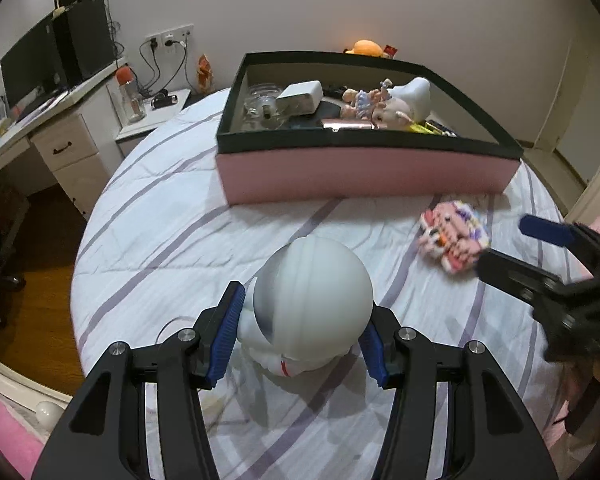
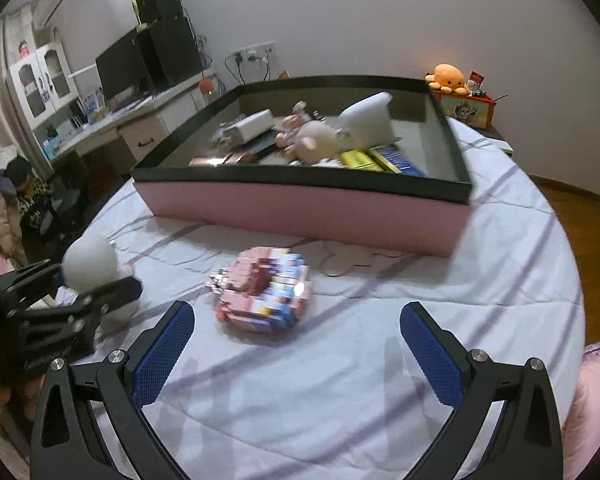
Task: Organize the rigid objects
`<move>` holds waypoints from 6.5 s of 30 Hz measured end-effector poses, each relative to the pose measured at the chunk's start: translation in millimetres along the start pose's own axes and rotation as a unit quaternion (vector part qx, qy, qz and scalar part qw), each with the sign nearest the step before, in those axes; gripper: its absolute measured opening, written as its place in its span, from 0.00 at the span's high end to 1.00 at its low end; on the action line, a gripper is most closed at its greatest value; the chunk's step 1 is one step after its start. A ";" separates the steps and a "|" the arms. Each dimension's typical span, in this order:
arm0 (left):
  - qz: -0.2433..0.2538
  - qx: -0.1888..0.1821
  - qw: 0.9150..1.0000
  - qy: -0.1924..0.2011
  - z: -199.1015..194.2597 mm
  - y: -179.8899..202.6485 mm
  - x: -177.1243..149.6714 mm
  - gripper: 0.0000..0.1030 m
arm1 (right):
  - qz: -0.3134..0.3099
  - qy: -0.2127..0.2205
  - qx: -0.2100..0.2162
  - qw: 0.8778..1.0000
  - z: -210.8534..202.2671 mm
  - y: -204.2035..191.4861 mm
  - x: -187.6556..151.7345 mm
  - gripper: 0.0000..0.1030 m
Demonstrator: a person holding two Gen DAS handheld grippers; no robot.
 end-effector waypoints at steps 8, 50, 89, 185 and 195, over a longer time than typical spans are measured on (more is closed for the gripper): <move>-0.003 -0.014 1.000 0.003 -8.5 -7.9 -9.1 0.46 | -0.019 -0.022 -0.034 0.999 18.1 -20.8 -1.1 0.00; 0.095 -0.022 0.991 0.093 -60.3 62.3 85.9 0.47 | -0.009 0.075 -0.028 0.997 -56.7 18.2 63.4 0.33; 0.076 -0.019 0.996 -0.040 125.6 9.7 200.5 0.47 | -0.089 -0.032 -0.094 0.991 131.3 35.7 187.4 0.33; 0.069 0.154 0.882 0.441 -402.4 121.8 6.8 0.00 | 0.020 0.412 -0.107 0.905 -416.6 -37.2 29.6 0.00; 0.073 0.141 0.881 0.445 -400.3 121.5 4.0 0.00 | 0.030 0.406 -0.099 0.908 -410.8 -36.3 25.9 0.00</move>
Point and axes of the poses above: each gripper's, at about its wrist camera, not at the fingertips, and z roughly the way its jaws point, y to its right, x to its top, the point moved 8 cm from there along z, roughly the way its jaws point, and after that the axes turned 14 degrees about -x, right-handed, at the moved point
